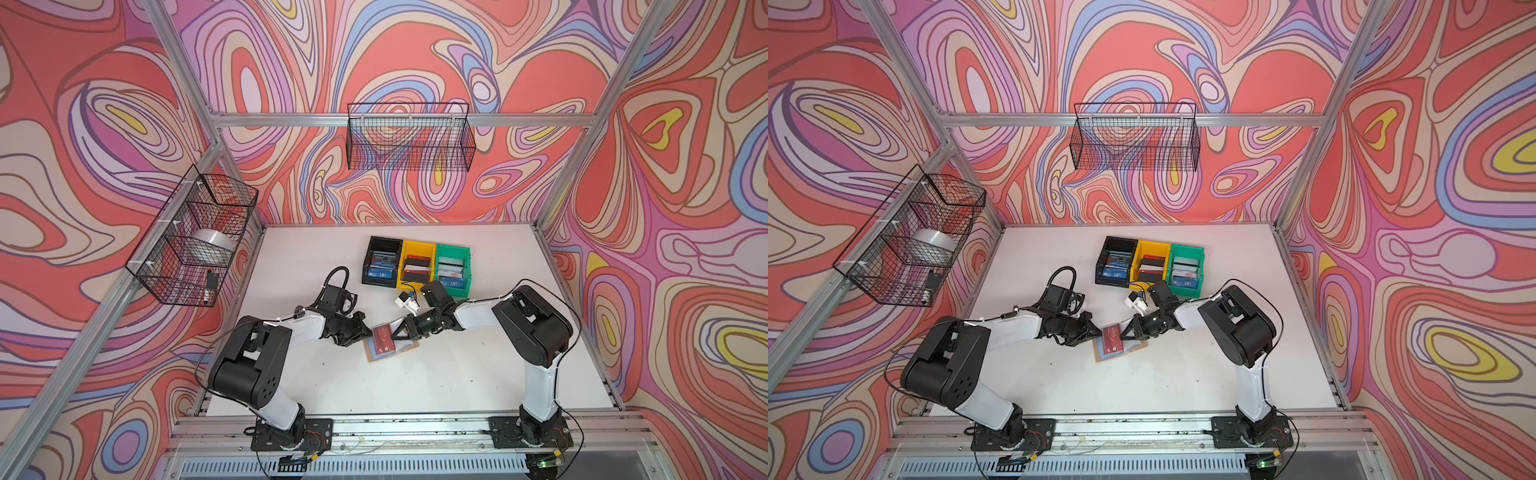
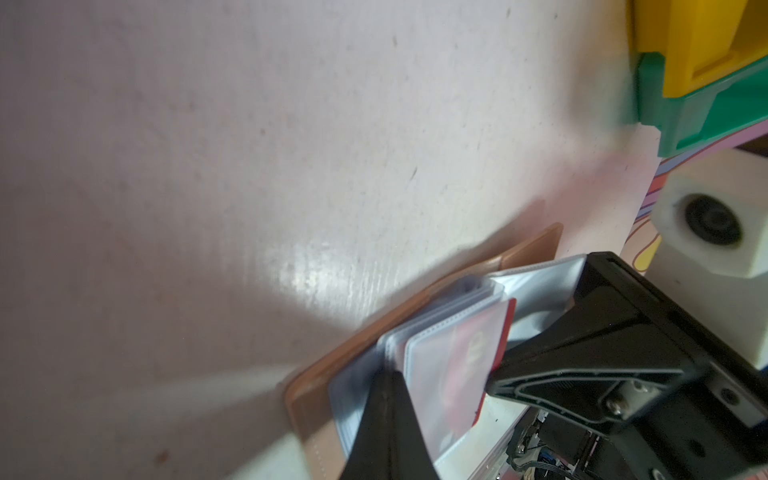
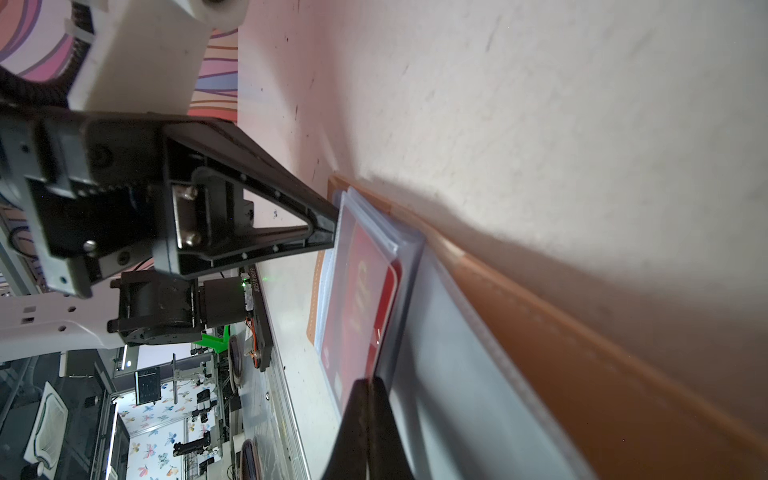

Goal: Take the credit cards out of the card holder

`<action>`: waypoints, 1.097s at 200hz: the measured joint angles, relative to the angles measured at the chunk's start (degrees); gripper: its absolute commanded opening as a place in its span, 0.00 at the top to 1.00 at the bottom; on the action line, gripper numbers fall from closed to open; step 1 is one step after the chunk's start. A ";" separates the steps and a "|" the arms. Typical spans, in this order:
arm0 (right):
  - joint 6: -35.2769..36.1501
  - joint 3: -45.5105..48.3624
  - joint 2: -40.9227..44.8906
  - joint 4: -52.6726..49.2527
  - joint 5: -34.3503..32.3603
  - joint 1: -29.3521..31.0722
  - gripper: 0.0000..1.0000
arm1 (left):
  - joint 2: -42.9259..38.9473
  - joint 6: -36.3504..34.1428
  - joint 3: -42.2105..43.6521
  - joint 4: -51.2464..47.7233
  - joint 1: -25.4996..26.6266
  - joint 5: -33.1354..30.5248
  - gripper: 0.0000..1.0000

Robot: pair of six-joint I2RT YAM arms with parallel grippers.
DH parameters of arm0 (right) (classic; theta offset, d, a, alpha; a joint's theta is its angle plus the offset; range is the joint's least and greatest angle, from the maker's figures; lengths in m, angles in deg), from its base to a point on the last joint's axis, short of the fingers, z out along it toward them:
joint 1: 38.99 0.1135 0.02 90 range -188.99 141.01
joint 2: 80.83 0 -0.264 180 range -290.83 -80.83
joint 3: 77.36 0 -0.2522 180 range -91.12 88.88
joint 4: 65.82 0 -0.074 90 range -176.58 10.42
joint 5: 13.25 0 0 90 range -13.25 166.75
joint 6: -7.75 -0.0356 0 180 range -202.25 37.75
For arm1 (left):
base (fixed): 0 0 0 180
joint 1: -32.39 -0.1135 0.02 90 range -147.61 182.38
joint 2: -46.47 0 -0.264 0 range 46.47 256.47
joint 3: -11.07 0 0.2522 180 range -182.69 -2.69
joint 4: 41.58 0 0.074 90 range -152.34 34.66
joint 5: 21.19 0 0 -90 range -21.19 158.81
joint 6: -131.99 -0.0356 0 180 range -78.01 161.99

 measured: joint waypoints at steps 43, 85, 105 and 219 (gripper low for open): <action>0.66 0.00 0.02 -0.68 0.02 -0.55 1.00 | 0.20 0.00 0.00 0.39 0.00 0.26 1.00; 2.10 0.02 0.52 -2.86 0.26 -2.23 1.00 | 0.81 0.00 0.00 1.60 0.00 1.01 1.00; 2.97 0.02 1.25 -4.00 0.20 -3.02 1.00 | 0.94 0.02 0.00 1.84 0.00 1.14 1.00; 10.71 -0.96 8.76 -16.50 -0.79 -5.86 1.00 | 1.20 0.00 0.02 2.45 0.00 1.44 1.00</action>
